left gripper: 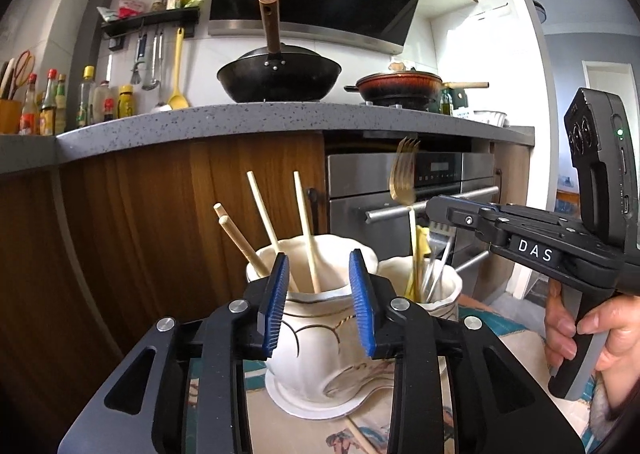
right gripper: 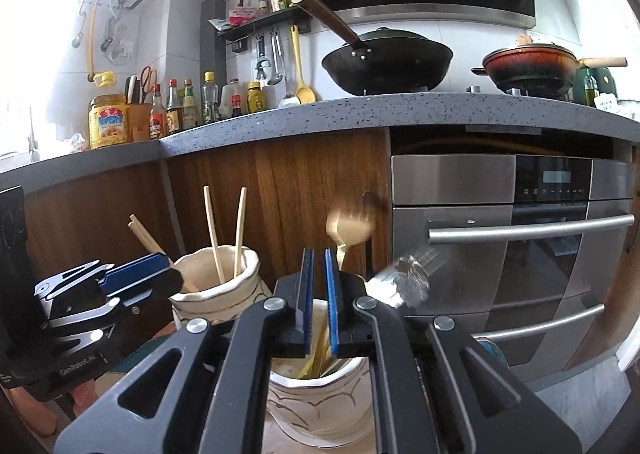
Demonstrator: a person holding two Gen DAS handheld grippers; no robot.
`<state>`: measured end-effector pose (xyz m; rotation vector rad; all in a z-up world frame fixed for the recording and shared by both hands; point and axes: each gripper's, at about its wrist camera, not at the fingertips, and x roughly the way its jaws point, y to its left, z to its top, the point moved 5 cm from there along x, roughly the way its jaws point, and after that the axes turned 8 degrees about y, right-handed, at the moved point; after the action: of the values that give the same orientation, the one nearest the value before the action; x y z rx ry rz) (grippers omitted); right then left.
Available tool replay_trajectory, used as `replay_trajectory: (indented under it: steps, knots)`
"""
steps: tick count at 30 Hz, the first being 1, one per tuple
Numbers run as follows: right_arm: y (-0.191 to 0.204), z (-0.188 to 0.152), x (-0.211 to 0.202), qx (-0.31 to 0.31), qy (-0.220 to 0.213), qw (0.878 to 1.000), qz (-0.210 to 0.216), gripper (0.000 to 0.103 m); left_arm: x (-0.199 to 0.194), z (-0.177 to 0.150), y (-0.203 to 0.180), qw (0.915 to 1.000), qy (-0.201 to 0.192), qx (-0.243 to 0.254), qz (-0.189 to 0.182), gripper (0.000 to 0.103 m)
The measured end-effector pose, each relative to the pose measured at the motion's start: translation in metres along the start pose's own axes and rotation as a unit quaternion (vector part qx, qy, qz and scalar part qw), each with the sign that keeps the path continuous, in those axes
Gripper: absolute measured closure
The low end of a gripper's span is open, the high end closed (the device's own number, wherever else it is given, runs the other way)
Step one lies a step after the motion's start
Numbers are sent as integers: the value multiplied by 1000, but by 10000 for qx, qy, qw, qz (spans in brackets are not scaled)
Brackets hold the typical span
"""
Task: Organize utensils
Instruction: 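Open the left gripper over the tall vase while the right lowers the gold fork into the shorter pot, then move both grippers back down over the last utensils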
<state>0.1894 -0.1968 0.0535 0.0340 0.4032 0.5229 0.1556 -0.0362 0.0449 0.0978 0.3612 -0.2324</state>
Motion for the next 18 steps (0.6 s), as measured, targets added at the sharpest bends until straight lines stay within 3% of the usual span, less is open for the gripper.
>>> replay_trajectory:
  steps: [5, 14, 18]
  knots:
    - [-5, 1, -4, 95, -69, 9999, -37, 80, -1, -1, -1, 10000, 17, 33, 12, 70]
    - [-5, -12, -25, 285, -7, 9992, -265, 50, -16, -8, 0, 9999, 113, -14, 92, 63]
    - [-7, -22, -44, 492, -15, 9981, -357, 32, -29, -15, 4, 9997, 161, -126, 101, 50]
